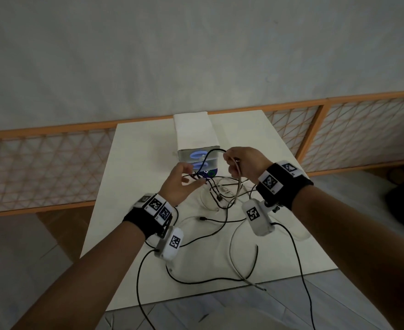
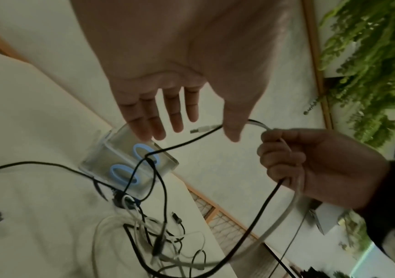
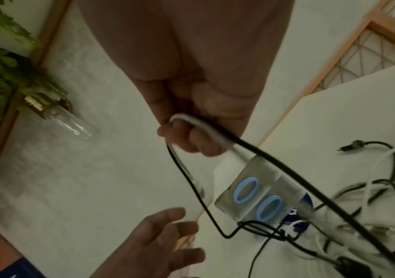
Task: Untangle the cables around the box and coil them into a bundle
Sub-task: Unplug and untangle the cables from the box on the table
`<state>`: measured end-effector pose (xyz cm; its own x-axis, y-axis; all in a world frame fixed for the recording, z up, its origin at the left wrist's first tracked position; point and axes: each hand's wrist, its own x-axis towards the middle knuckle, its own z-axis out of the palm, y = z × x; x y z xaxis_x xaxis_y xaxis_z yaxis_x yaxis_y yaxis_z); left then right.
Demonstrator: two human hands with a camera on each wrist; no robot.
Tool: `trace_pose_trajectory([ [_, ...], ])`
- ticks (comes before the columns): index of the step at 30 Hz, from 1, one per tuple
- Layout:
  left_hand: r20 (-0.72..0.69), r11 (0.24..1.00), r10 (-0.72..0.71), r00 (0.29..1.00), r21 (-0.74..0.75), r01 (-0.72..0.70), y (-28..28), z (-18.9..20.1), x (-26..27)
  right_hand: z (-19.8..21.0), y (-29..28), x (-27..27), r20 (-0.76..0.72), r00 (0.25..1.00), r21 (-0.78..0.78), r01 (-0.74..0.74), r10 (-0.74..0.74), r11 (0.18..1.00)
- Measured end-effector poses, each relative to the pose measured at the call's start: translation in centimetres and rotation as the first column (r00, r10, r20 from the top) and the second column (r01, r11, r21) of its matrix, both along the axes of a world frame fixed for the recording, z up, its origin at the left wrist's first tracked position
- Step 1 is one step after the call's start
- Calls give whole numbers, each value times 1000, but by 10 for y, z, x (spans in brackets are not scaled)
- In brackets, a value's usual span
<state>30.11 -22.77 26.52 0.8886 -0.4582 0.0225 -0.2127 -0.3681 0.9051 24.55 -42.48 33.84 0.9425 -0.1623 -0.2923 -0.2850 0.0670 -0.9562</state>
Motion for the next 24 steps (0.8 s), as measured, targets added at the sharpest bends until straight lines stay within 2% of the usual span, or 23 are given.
trace_pose_trajectory([
  [2,66,993,-111,992,44,108,-8,4,-1,8,-1,1,-41,998,-49,-45,43,998],
  [4,153,981,-154,976,143,132,-13,8,4,15,-4,2,-78,994,-98,-89,82,991],
  [6,167,969,-174,971,205,138,-15,13,10,21,-7,2,-115,989,-128,-105,91,986],
  [8,38,965,-223,974,154,215,-17,19,11,24,-10,2,-115,991,-152,-85,68,985],
  [11,-239,956,-282,929,6,292,-22,18,7,26,-13,1,-59,998,-151,-25,16,988],
  [13,-252,965,-259,933,-33,259,-25,16,1,26,-14,0,-46,999,-171,-3,-4,985],
  [14,-231,973,-230,945,-49,224,-25,14,1,26,-14,-1,-39,999,-259,-4,-6,966],
  [15,-204,982,-188,961,-49,182,-23,13,3,25,-15,-3,-31,999,-416,-18,6,909],
  [16,-166,989,-145,975,-37,141,-21,12,6,25,-17,-4,-31,999,-603,-50,38,796],
  [17,-95,995,-100,990,3,100,-18,12,10,24,-18,-6,-59,994,-754,-104,91,648],
  [18,1,996,-66,998,55,66,-15,12,16,24,-20,-7,-109,983,-827,-171,146,535],
  [19,93,993,-47,995,112,36,-12,11,21,23,-20,-7,-154,970,-836,-229,187,499],
  [20,170,988,-37,985,152,11,-10,9,26,22,-20,-7,-183,960,-803,-271,214,531],
  [21,223,981,-29,974,193,-15,-9,8,28,22,-20,-6,-197,956,-730,-292,219,618],
  [23,298,978,1,955,200,-63,-10,5,26,21,-17,-3,-150,972,-495,-231,180,837],
  [24,330,983,23,944,165,-81,-12,6,23,21,-16,-2,-108,983,-398,-179,147,900],
])
